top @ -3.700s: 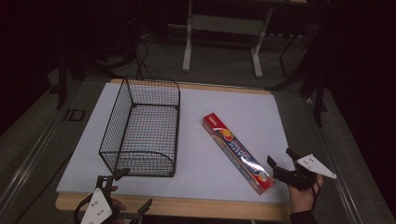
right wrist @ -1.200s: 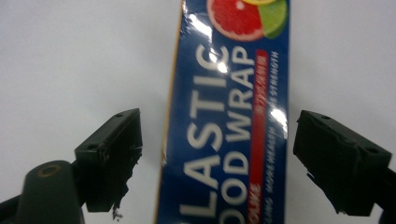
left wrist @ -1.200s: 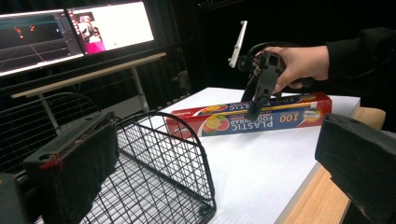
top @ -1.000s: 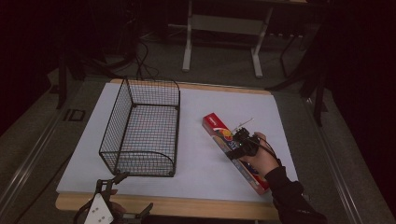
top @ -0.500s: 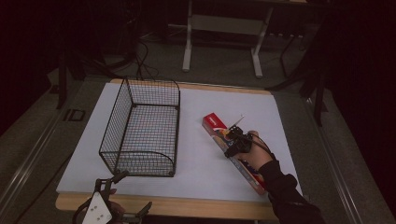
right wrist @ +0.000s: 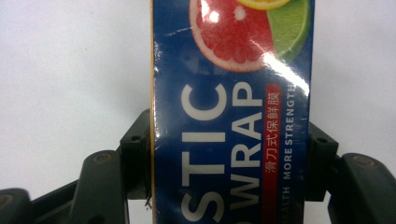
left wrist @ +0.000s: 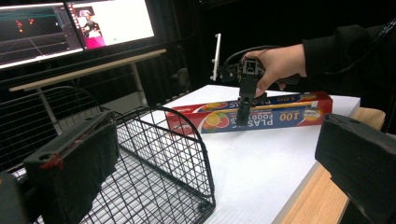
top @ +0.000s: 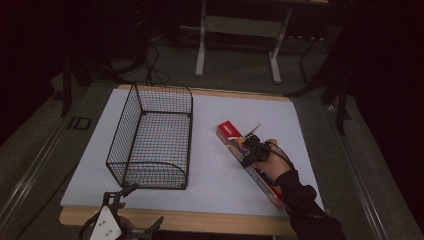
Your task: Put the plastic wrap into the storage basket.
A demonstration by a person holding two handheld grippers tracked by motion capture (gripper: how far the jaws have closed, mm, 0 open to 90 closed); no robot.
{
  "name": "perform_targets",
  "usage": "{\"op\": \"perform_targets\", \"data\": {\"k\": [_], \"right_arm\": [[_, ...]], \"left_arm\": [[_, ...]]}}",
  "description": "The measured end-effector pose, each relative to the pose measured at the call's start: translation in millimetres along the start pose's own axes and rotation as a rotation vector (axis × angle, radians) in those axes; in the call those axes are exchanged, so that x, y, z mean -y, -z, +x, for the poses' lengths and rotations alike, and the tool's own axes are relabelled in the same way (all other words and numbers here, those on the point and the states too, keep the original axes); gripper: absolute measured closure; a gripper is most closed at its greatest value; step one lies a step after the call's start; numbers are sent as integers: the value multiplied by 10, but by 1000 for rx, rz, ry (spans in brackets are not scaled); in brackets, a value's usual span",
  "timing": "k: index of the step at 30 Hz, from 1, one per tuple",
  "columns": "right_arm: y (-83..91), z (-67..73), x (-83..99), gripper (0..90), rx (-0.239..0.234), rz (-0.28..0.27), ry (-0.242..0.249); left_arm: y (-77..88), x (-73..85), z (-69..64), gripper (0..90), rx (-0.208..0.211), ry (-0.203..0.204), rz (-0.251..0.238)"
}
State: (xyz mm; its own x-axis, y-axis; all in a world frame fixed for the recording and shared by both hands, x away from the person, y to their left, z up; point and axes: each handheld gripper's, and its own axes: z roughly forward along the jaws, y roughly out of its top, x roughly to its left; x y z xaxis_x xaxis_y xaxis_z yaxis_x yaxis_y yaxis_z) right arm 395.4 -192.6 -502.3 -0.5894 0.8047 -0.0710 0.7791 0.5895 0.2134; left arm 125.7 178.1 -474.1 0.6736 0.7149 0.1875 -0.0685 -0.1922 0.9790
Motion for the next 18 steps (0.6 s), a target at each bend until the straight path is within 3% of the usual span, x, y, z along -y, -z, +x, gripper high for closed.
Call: {"op": "perform_targets", "data": {"k": [6,18], "right_arm": [[24,-5,-4,389,1,0,-17],[374,-40,-30,391,15,-118,-86]], "left_arm": [[1,-1,-1,2,-1,-1,0],[2,-1,1,2,1,2,-2]]}}
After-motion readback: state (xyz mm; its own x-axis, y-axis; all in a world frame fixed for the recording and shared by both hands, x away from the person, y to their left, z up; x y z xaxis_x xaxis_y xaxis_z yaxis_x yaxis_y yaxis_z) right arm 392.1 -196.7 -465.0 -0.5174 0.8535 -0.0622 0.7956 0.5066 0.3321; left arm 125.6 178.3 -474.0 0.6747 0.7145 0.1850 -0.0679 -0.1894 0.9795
